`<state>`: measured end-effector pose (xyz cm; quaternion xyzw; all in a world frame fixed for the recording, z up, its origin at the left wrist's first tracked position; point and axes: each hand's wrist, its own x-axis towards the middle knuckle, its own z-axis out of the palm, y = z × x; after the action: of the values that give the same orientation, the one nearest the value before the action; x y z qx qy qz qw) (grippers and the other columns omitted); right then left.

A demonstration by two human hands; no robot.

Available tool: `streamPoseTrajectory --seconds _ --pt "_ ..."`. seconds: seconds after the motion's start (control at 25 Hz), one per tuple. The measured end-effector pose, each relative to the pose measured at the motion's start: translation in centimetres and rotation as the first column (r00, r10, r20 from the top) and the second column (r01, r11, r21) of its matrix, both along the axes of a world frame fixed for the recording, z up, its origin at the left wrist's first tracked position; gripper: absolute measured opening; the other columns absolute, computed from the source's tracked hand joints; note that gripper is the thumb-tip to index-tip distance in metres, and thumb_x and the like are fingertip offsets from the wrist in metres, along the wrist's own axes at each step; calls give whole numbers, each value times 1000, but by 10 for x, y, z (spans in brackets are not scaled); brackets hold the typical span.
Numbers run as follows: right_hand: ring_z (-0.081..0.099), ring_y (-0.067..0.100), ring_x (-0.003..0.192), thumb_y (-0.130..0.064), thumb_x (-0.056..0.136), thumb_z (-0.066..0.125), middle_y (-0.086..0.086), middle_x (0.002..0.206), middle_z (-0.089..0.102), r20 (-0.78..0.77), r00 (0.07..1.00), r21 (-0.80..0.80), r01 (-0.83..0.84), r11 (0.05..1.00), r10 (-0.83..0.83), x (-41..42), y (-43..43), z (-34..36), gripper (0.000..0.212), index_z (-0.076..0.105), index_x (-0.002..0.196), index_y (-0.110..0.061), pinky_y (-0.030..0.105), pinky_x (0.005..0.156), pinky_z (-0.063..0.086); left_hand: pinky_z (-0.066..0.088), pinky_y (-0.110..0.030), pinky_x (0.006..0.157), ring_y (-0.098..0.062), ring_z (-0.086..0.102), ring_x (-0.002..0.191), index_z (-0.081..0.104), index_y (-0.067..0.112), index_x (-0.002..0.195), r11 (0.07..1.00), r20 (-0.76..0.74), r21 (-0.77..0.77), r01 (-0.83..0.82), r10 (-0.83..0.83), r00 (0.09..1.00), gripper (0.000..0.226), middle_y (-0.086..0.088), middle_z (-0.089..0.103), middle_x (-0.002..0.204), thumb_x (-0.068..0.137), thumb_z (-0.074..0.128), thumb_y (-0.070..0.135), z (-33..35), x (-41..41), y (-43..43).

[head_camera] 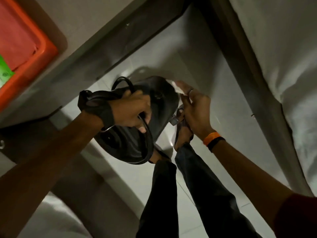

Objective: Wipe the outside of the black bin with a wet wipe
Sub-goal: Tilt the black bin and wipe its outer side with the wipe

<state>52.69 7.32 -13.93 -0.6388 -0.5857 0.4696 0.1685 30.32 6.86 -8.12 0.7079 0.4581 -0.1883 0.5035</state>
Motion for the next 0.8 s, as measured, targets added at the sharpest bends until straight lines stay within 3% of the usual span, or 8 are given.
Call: streamPoseTrajectory --seconds 0.08,0.24,0.28,0.44,0.52,0.6,0.68,0.8 --pt "48 20 140 -10 98 51 0 149 51 -29 941 123 -331 936 337 -19 -22 3 42 56 139 -9 35 123 30 12 -28 75 -7 33 101 65 32 79 1000 -10 6 -27 27 1000 24 20 40 93 68 86 29 10 -24 -29" --pt "10 22 157 -37 104 27 9 168 14 211 505 195 -861 470 837 -45 -68 -7 62 18 158 -8 42 129 5 20 -30 81 -15 41 106 62 30 81 993 -6 78 -89 89 996 24 18 44 89 74 82 18 4 -45 -63" --pt "8 21 157 -40 105 24 8 168 11 297 496 165 -868 468 816 -45 -57 -17 63 14 159 -10 43 129 5 19 -29 81 -14 41 105 64 29 81 989 10 86 -123 122 992 23 16 46 88 73 83 19 2 -45 -66" --pt "0 17 158 -43 107 21 5 169 2 420 668 -217 -583 783 614 -46 3 -44 62 7 160 -13 43 129 -2 12 -27 77 -14 40 106 67 26 83 974 55 167 -154 146 988 22 19 41 85 70 84 20 -2 -34 -74" --pt "3 18 158 -39 107 21 6 169 6 251 681 -46 -702 711 688 -56 -18 -36 60 11 160 -12 42 129 -1 11 -27 76 -16 38 113 67 25 84 969 80 208 -132 118 990 24 20 43 92 68 84 19 0 -25 -75" --pt "7 13 157 -33 106 21 2 168 13 70 496 154 -862 482 865 -60 -45 -22 57 15 159 -14 33 129 -4 13 -29 79 -17 35 122 65 24 85 969 76 225 -104 89 993 24 14 50 103 68 82 19 2 -21 -77" --pt "11 11 157 -30 107 23 -1 167 19 157 407 183 -907 378 900 -62 -19 -35 53 20 158 -19 32 128 -7 9 -28 76 -17 35 117 62 26 86 970 26 244 1 -7 1000 24 13 51 104 71 80 22 2 -21 -81" --pt "23 17 154 -27 110 22 4 163 32 369 566 -192 -729 657 737 -73 50 -61 47 35 154 -19 44 128 -2 7 -30 73 -20 37 114 61 26 87 942 -57 293 163 -153 987 19 9 54 106 76 75 20 3 -15 -87"
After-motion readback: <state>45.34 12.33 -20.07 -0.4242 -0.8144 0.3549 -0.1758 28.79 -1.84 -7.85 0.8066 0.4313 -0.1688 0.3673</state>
